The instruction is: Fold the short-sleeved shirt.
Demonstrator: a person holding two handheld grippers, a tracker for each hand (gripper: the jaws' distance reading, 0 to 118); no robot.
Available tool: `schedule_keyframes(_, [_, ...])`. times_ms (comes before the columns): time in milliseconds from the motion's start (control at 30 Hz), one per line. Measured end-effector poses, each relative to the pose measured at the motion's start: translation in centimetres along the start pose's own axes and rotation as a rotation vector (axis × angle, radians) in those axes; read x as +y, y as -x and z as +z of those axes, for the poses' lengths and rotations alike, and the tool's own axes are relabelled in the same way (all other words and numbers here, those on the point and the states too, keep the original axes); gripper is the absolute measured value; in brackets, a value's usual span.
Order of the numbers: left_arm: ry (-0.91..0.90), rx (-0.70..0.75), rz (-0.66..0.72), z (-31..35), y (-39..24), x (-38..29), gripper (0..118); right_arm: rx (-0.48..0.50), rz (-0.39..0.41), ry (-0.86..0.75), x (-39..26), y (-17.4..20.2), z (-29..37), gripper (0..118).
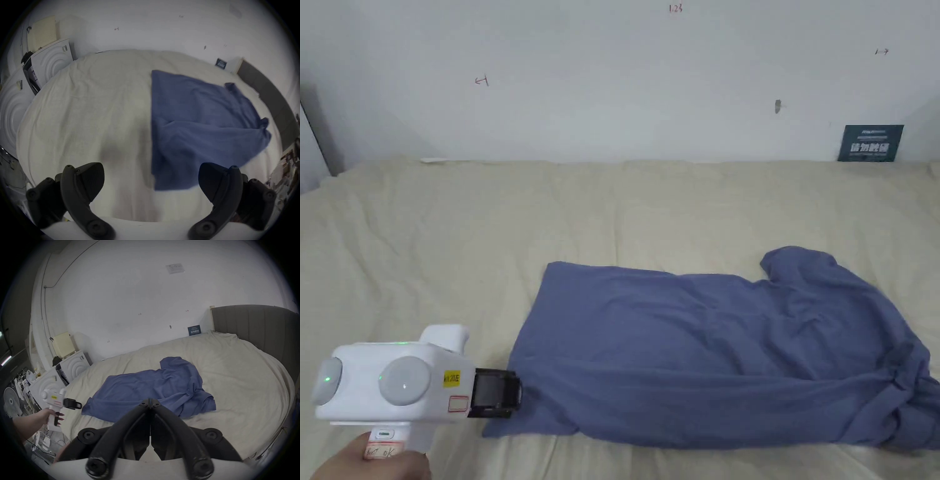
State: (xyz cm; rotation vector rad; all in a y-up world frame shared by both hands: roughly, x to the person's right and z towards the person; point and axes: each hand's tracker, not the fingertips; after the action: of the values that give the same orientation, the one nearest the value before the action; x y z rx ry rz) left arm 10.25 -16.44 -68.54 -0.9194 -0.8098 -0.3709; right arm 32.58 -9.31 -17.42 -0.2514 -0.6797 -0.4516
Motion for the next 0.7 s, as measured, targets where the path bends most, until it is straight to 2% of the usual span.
schedule_keyframes(100, [0.111,-0.009,-0.009,-2.6,-0.6,0.5,116,-0.025,0.072,-0.004,-0.4,1.0,0.1,0])
schedule_keyframes(167, [0.159,-0.003,-0.018,-3.9,-1.3,0.6,116,-0.025,0.089,0.021,-0.6,1.1,0.0,0])
schedule_keyframes(333, [0.128,-0.023,-0.134,-4.4,-3.6,0.2,113,-0.018,0.08,0.046,-0.8,1.1,-0.5,0])
schedule_keyframes(433, [0.136,-0.018,-0.139,-3.9,-3.6,0.1,103,-0.019,0.064,0.053,-0.9,0.7,-1.0,0])
schedule_keyframes(500, [0.131,-0.04,-0.158,-3.2,-3.7,0.2,84,-0.026,0.064,0.06,-0.9,0.4,-1.4,0])
schedule_keyframes(633, [0.097,-0.017,-0.341,-1.8,-6.2,-0.7,14,-0.037,0.057,0.06,-0.8,-0.1,-1.5,0])
schedule_keyframes(700, [0.105,-0.004,-0.394,-2.0,-7.1,-1.2,13,-0.045,0.042,0.056,-0.6,-0.6,-1.6,0])
